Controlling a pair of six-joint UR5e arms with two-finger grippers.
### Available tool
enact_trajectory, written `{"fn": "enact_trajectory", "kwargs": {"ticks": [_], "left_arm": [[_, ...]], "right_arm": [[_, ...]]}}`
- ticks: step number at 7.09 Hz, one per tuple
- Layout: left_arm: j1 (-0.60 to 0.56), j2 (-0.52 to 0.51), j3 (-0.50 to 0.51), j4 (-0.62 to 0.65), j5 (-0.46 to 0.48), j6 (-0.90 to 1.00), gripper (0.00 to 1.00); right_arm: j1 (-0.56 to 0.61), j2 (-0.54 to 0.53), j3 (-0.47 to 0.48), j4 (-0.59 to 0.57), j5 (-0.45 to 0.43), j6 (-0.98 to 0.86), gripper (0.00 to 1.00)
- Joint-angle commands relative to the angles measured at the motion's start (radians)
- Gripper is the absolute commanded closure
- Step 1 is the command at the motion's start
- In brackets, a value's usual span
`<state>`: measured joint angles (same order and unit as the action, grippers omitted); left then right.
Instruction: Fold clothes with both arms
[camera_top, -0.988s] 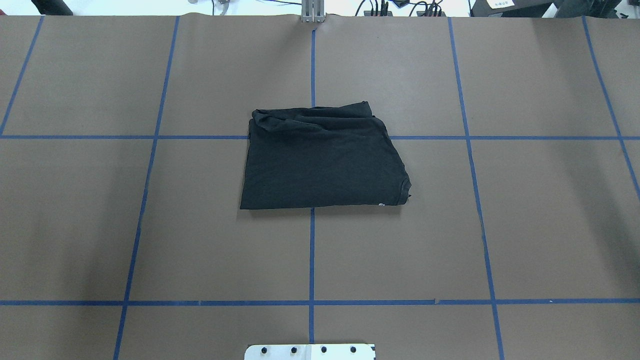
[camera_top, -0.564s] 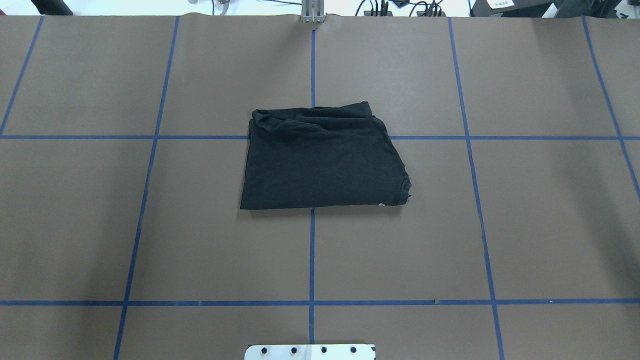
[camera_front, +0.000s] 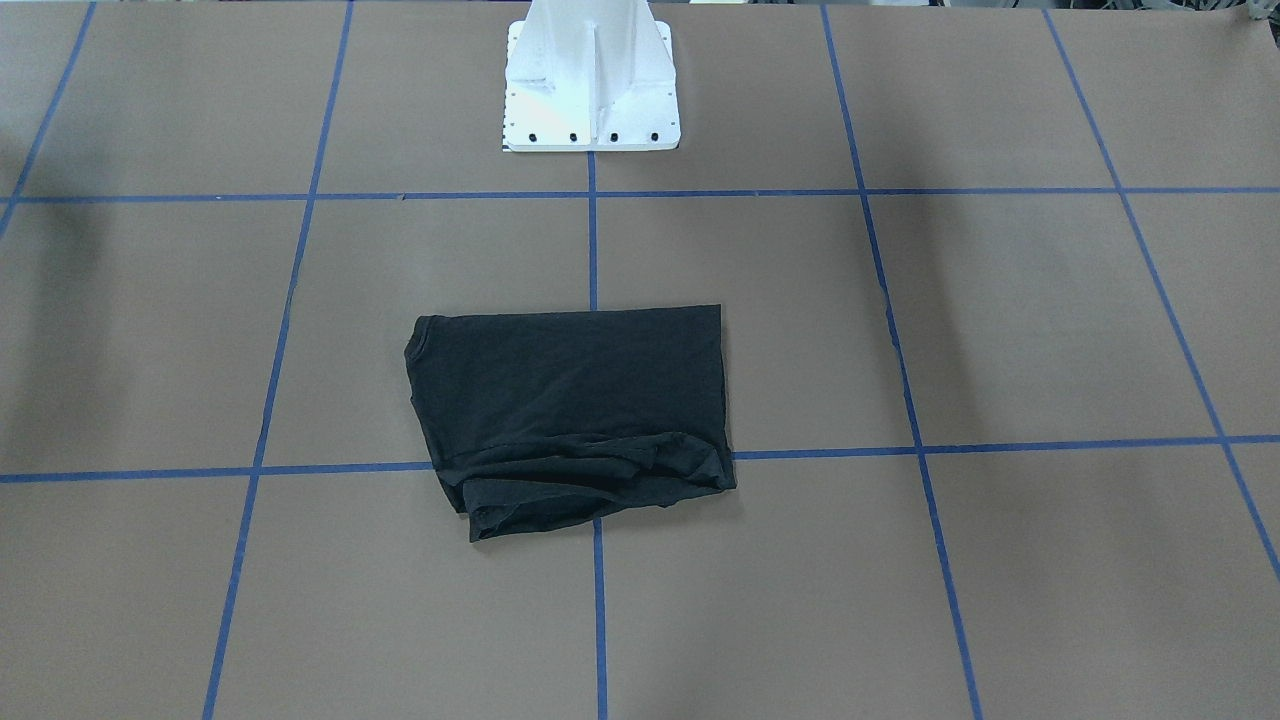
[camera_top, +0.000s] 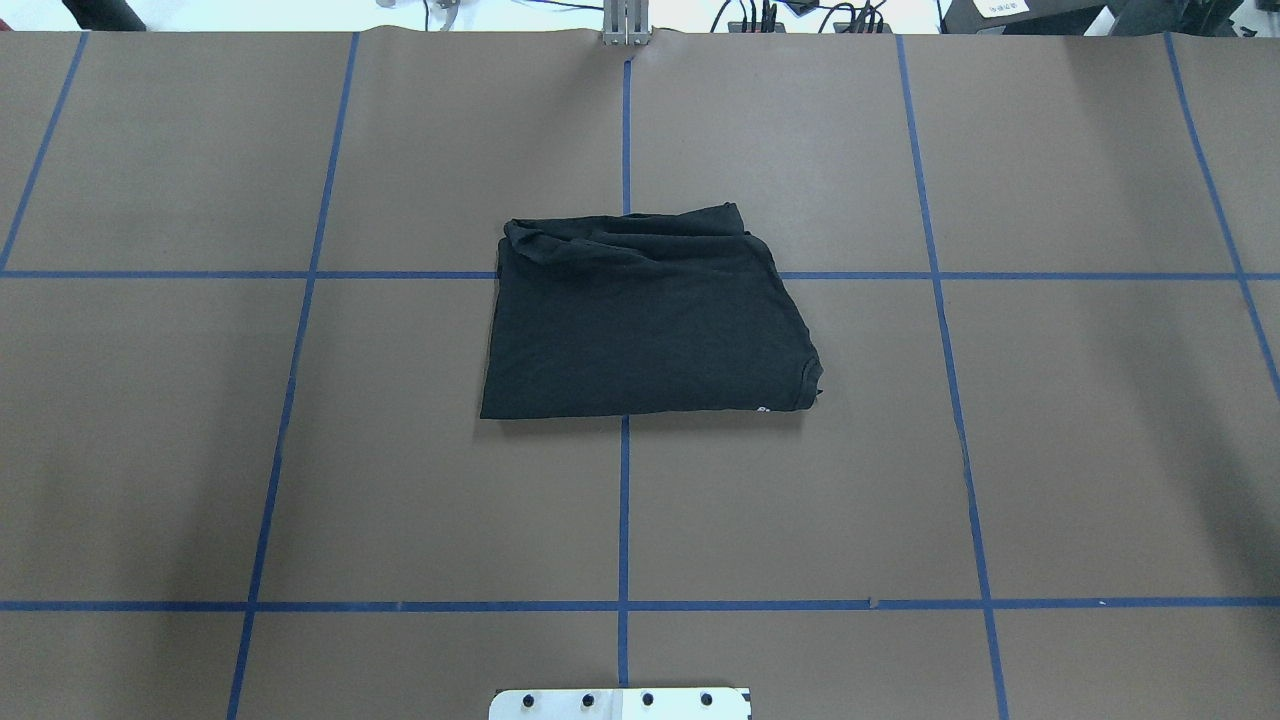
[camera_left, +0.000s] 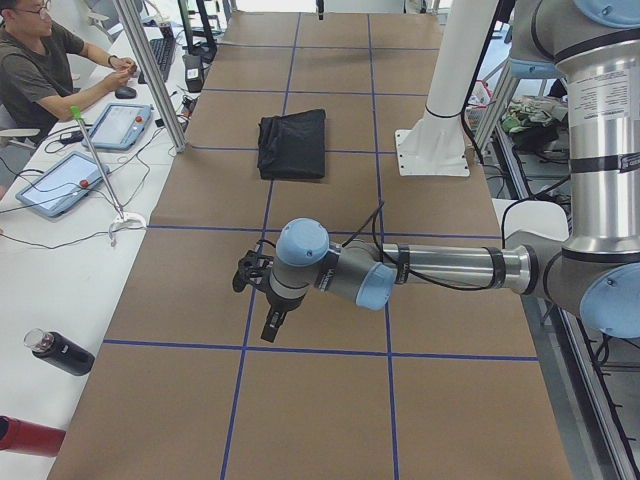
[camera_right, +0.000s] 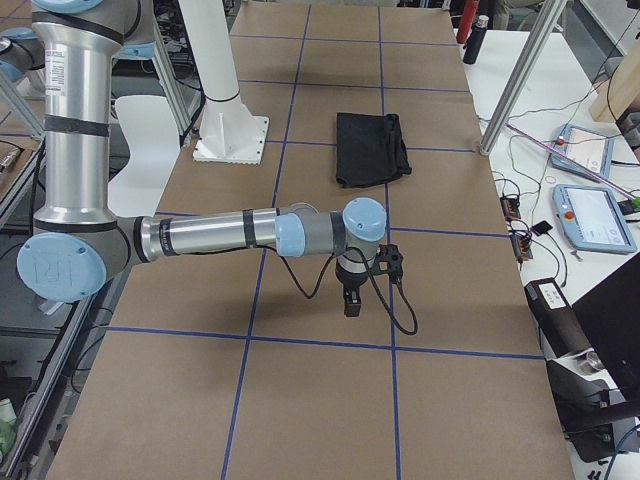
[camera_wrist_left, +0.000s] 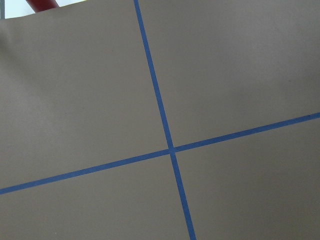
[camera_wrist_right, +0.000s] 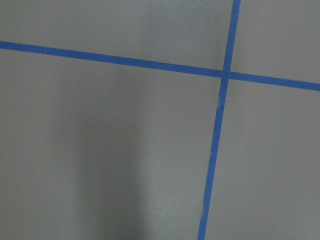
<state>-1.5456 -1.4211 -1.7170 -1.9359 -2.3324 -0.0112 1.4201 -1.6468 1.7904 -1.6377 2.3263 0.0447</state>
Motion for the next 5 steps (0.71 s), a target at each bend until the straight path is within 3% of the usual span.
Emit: {"fn": "enact_trajectory", "kwargs": {"ticks": [1, 5], "left_arm": [[0.006, 0.001, 0.002, -0.002, -0.016, 0.002, 0.00], [0.009, 0.001, -0.016, -0.003, -0.015, -0.004, 0.00]], "right_arm": [[-0.001, 0.004, 0.014, -0.013, -0.004, 0.007, 0.00], [-0.003, 0.001, 0.000, -0.014, 0.019, 0.018, 0.00]]}}
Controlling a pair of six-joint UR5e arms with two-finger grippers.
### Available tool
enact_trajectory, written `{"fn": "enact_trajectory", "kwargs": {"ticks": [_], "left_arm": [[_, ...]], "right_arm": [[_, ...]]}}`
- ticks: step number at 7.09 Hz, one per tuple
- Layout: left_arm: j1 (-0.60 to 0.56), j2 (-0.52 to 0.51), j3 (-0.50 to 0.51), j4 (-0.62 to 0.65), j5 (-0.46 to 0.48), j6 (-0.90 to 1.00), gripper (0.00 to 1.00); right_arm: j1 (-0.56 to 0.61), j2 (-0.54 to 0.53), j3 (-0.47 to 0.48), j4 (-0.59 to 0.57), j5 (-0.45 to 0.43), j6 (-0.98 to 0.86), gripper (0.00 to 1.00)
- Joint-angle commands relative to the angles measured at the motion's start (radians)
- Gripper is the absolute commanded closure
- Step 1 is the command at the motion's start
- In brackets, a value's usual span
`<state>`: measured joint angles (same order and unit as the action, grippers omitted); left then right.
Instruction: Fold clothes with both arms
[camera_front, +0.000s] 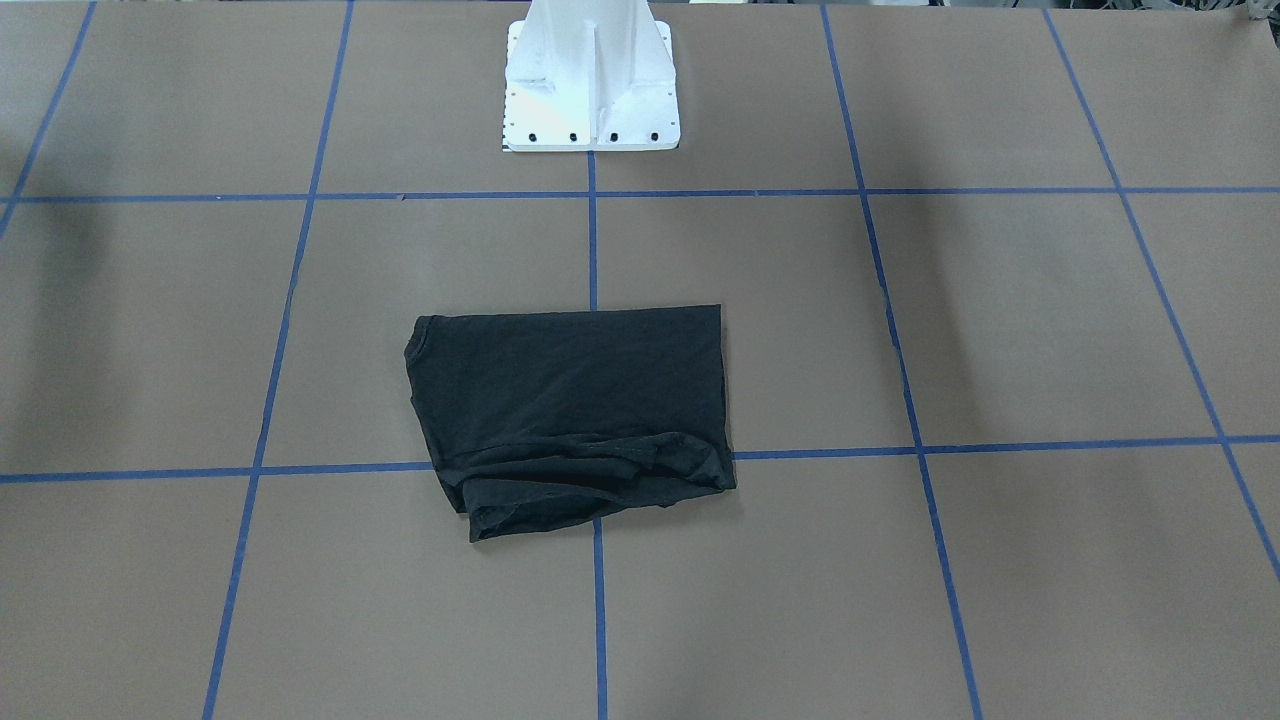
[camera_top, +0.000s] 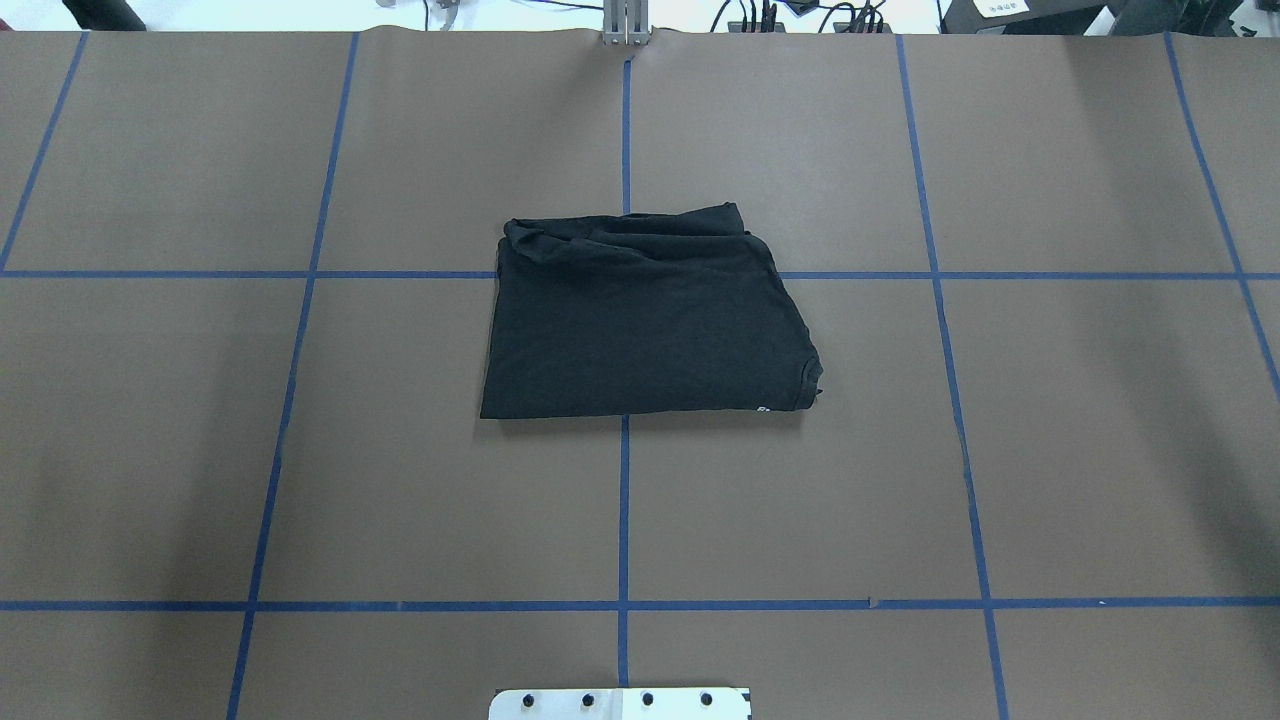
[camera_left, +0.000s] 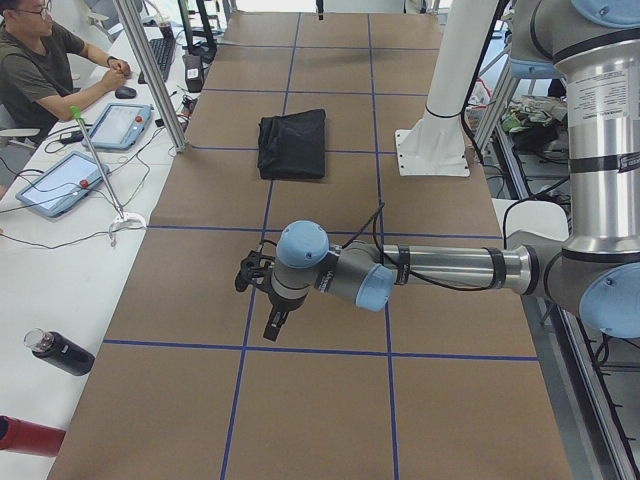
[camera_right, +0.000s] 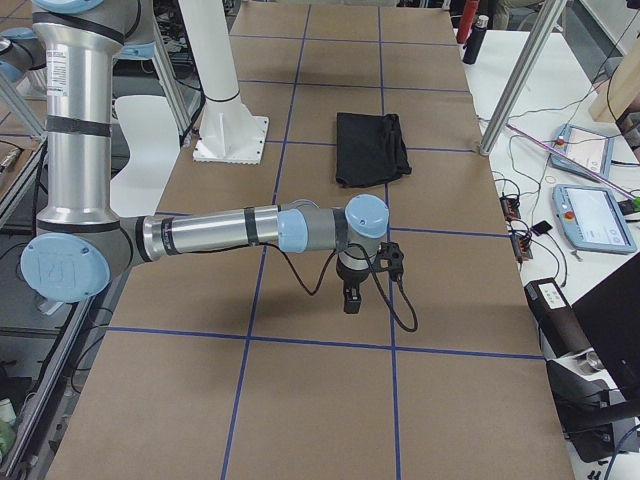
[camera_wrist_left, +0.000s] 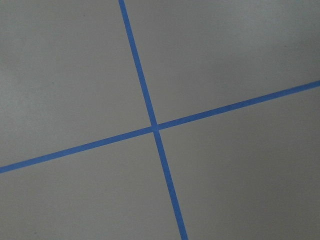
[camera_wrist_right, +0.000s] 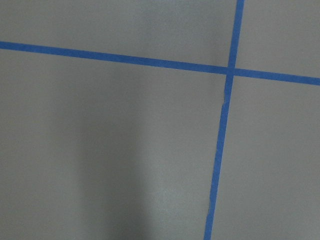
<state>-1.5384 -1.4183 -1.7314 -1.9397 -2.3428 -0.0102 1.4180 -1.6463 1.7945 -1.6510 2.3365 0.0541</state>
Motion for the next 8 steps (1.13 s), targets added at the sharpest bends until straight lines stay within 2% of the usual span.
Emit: {"fn": "enact_trajectory", "kwargs": {"ticks": [1, 8], "left_arm": [[0.000, -0.005, -0.008, 0.002, -0.006, -0.007, 0.00], [0.000, -0.008, -0.010, -0.004, -0.015, -0.001, 0.00]], "right_arm": [[-0.001, 0.003, -0.007, -0.001, 0.010, 0.010, 0.00], [0.004, 0.026, -0.007, 0.000, 0.003, 0.018, 0.00]]}}
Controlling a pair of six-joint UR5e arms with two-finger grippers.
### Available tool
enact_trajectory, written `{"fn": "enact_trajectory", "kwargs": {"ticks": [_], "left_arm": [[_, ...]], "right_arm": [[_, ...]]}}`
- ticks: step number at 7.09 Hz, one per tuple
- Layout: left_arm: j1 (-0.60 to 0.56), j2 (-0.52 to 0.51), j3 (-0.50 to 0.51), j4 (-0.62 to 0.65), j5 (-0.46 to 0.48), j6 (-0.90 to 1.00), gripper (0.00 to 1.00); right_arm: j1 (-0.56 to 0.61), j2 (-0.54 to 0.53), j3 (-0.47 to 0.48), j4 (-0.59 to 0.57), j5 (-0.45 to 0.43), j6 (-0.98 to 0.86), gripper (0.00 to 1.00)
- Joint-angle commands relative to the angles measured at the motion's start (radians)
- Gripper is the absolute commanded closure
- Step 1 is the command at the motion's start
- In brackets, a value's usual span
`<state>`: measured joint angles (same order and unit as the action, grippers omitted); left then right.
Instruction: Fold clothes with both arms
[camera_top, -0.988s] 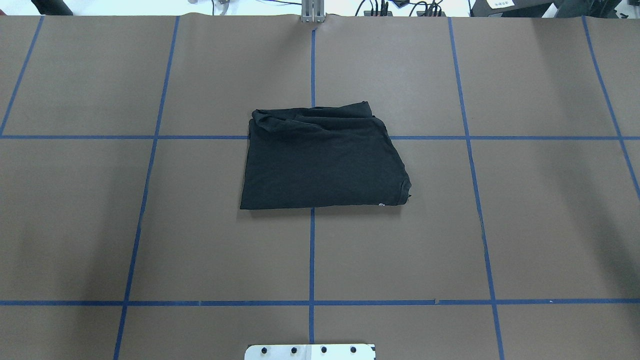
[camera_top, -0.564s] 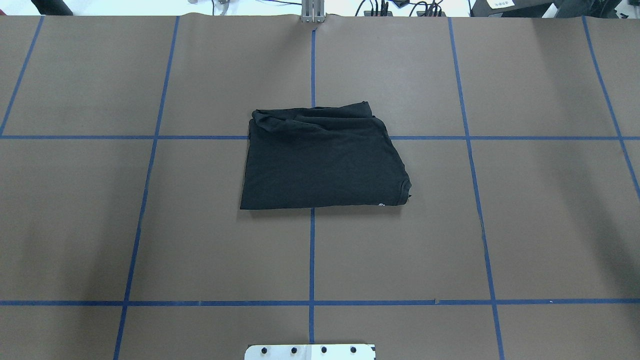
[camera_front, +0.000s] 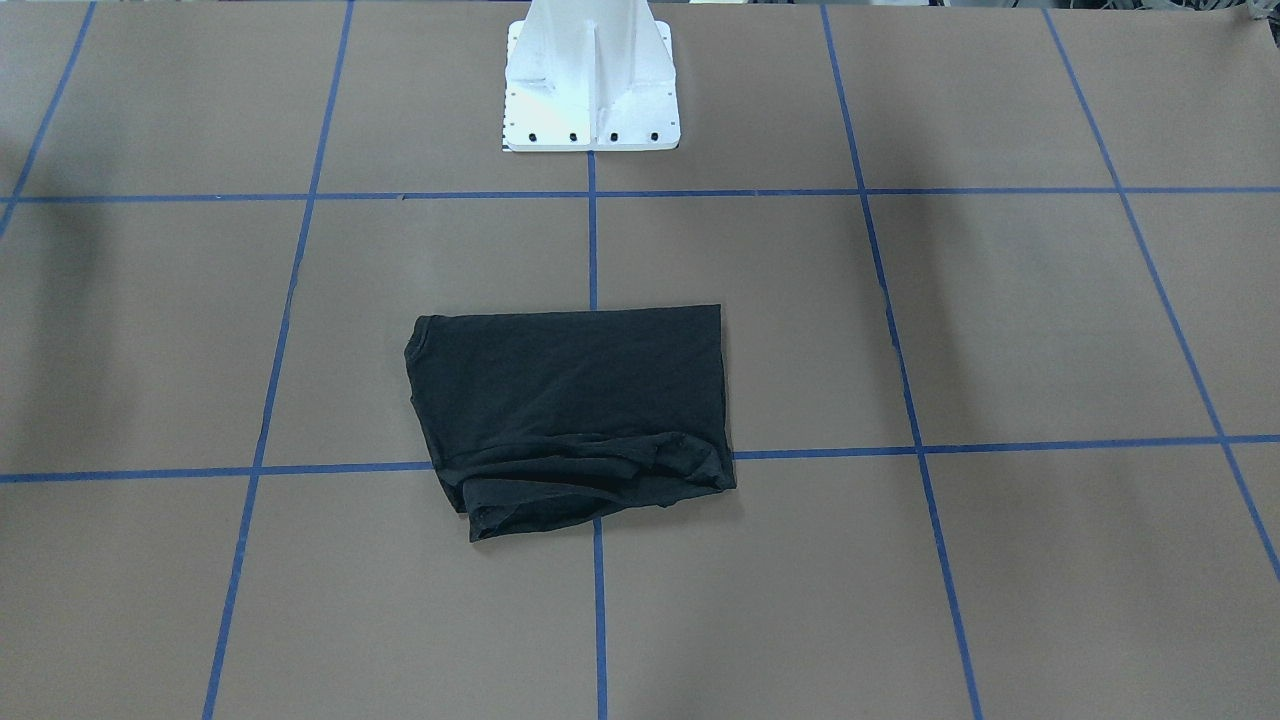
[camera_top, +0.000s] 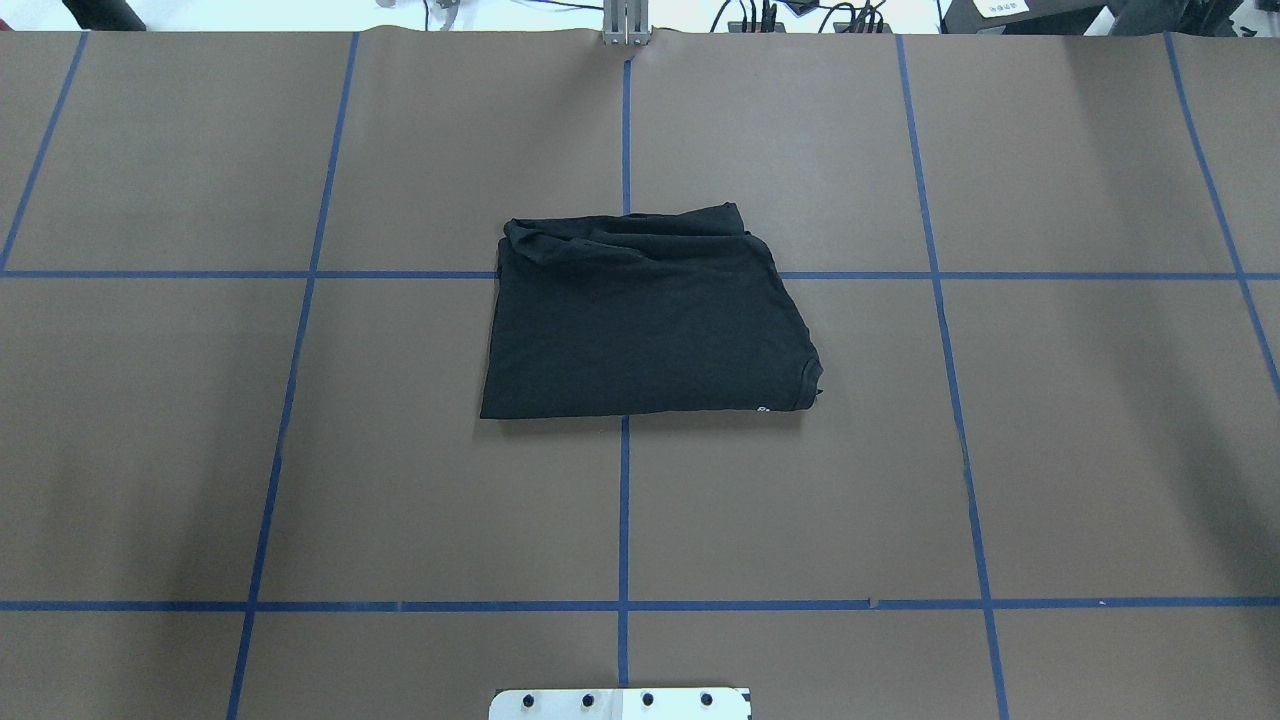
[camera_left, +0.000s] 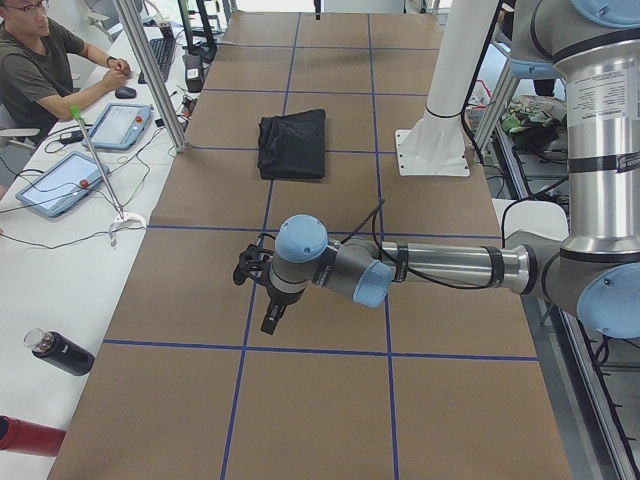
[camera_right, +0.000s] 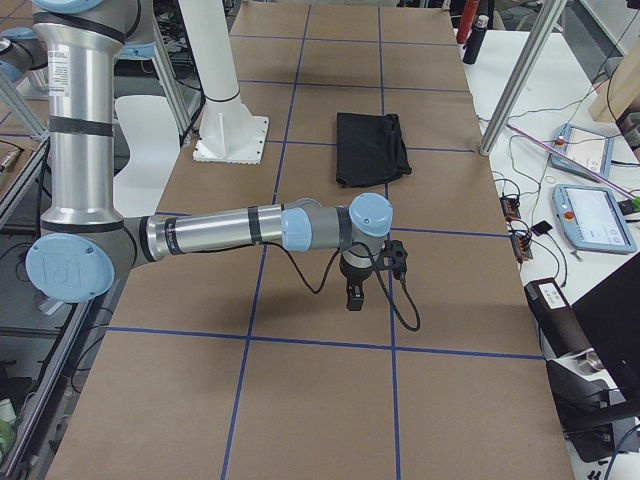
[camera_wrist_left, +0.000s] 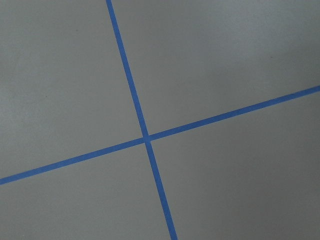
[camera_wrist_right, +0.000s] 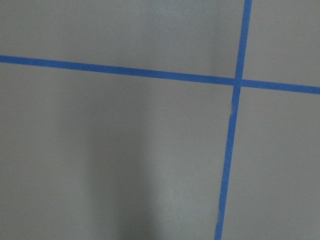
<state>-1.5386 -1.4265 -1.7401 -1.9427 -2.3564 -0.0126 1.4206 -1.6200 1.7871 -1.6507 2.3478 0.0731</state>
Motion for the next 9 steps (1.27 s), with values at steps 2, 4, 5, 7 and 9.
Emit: {"fn": "enact_trajectory", "kwargs": {"ticks": [2, 4, 5, 7, 9], "left_arm": [[0.000, 0.000, -0.001, -0.002, 0.000, 0.003, 0.00], [0.000, -0.002, -0.001, -0.002, 0.000, 0.005, 0.00], [0.000, 0.000, -0.001, -0.002, 0.000, 0.005, 0.00], [0.000, 0.000, -0.004, -0.002, 0.000, 0.005, 0.00], [0.000, 0.000, -0.004, -0.002, 0.000, 0.005, 0.00]], "right_arm": [[0.003, -0.009, -0.011, 0.000, -0.013, -0.001, 0.00], [0.012, -0.011, -0.026, 0.064, -0.015, 0.037, 0.00], [0.012, -0.014, -0.029, 0.099, -0.015, 0.119, 0.00], [0.012, -0.050, -0.052, 0.216, -0.018, 0.128, 0.00], [0.024, -0.052, -0.057, 0.226, -0.016, 0.164, 0.00]]}}
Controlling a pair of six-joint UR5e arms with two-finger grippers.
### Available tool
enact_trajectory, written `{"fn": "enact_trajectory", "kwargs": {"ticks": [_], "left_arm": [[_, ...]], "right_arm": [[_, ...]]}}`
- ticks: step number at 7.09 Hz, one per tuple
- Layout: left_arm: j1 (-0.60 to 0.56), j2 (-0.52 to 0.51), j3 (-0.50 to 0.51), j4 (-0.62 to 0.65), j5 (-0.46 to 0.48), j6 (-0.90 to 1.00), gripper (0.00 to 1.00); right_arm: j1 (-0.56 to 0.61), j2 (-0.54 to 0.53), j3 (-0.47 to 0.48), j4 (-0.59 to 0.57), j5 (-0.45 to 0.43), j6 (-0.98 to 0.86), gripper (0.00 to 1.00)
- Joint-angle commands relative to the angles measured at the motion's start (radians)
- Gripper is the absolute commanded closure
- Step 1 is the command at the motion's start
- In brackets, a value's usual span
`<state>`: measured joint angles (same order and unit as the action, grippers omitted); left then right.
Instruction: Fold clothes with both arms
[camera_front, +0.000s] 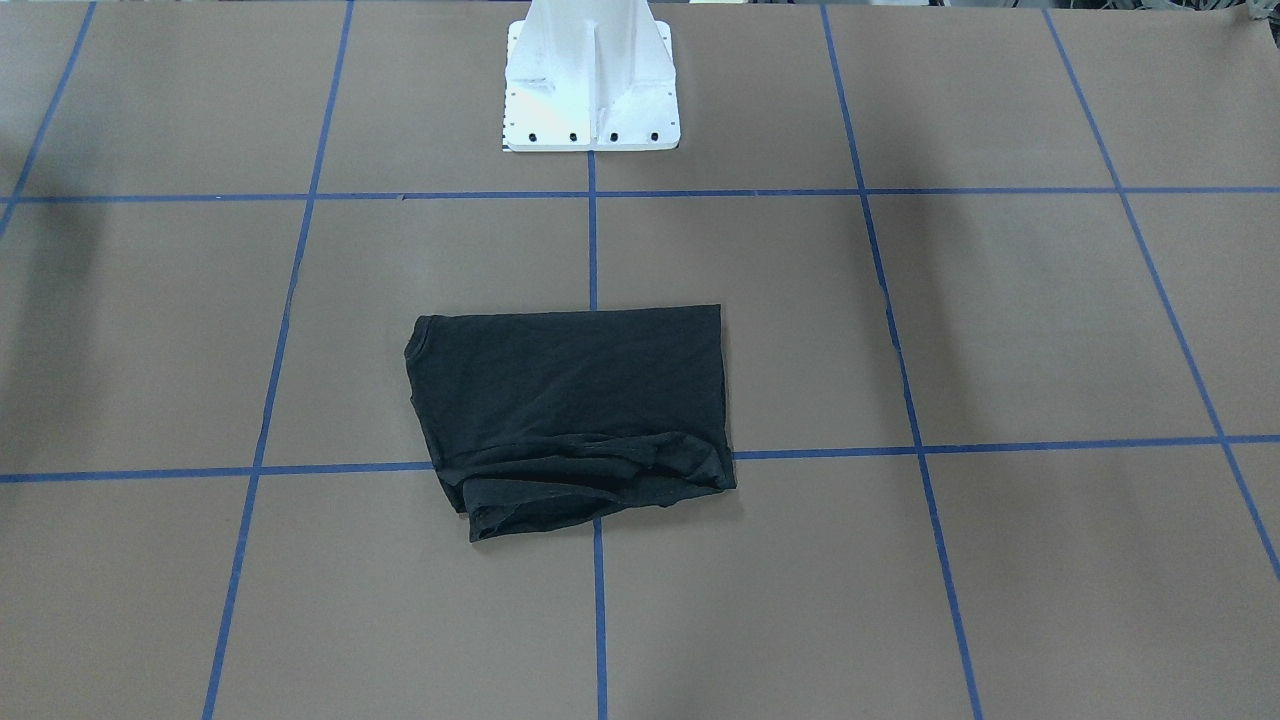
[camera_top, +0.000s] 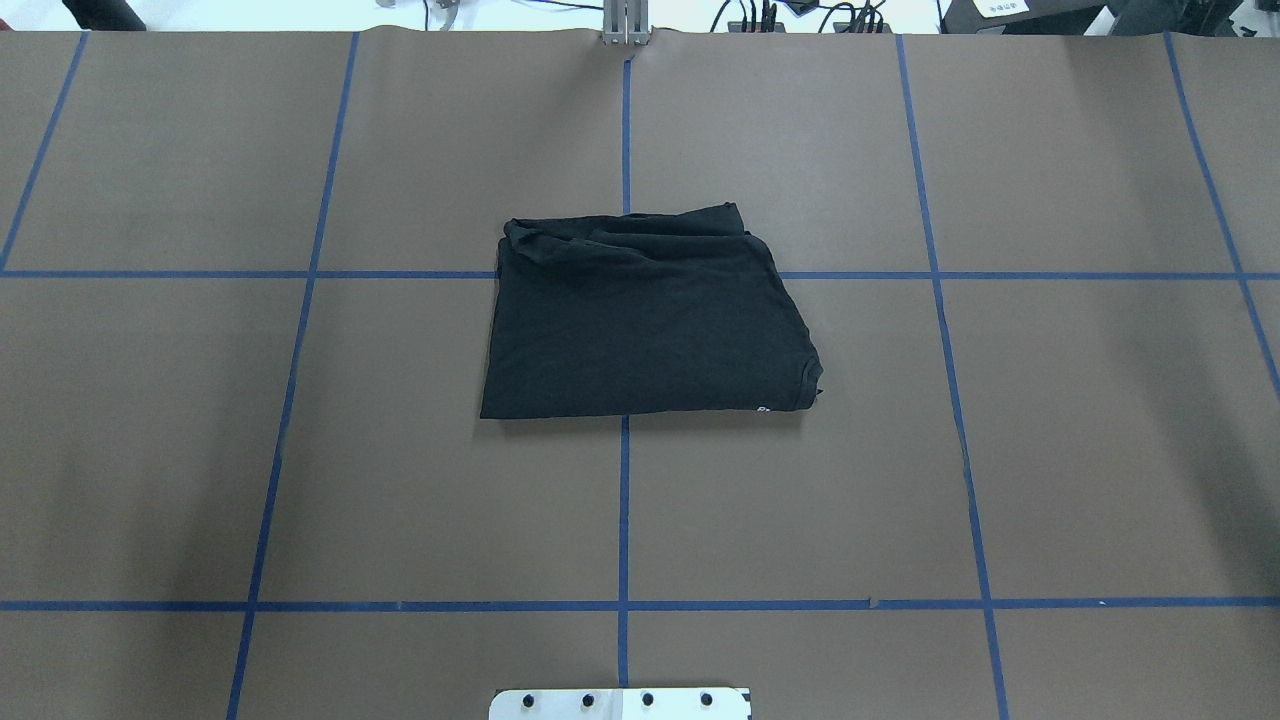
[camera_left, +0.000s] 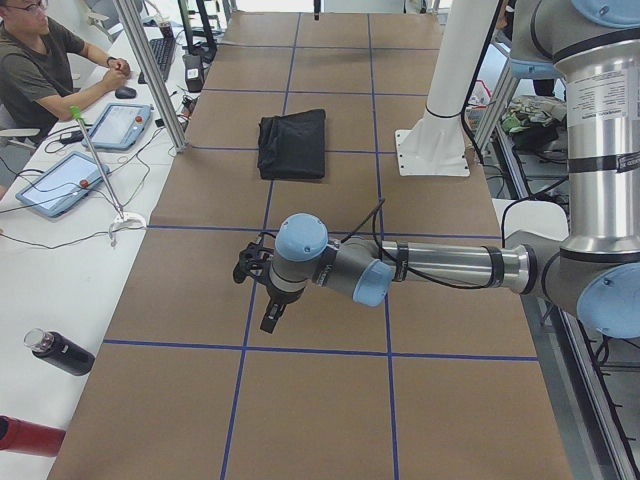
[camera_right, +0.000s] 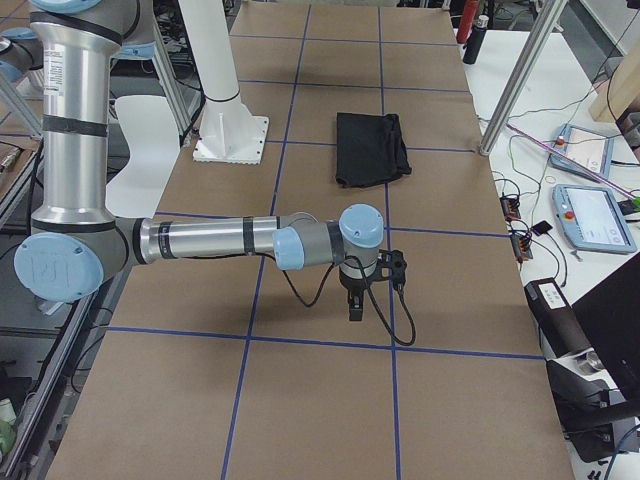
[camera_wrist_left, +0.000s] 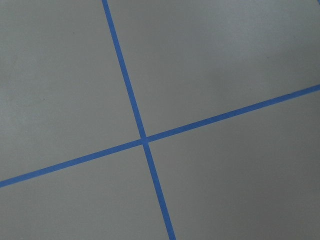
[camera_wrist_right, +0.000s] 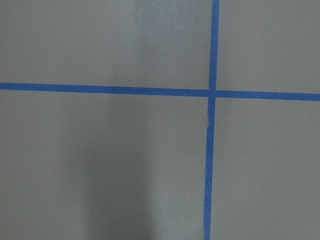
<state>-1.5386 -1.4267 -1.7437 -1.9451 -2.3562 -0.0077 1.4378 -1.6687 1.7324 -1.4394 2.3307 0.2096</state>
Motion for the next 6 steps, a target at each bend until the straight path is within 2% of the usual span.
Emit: {"fn": "enact_trajectory", "kwargs": {"ticks": [1, 6], "left_arm": [[0.000, 0.000, 0.000, 0.000, -0.002, 0.000, 0.00], [0.000, 0.000, 0.000, 0.000, -0.023, 0.000, 0.00]], "right_arm": [[0.012, 0.000, 0.004, 0.017, 0.002, 0.066, 0.00], [0.032, 0.001, 0.009, 0.020, -0.001, 0.050, 0.00]]}}
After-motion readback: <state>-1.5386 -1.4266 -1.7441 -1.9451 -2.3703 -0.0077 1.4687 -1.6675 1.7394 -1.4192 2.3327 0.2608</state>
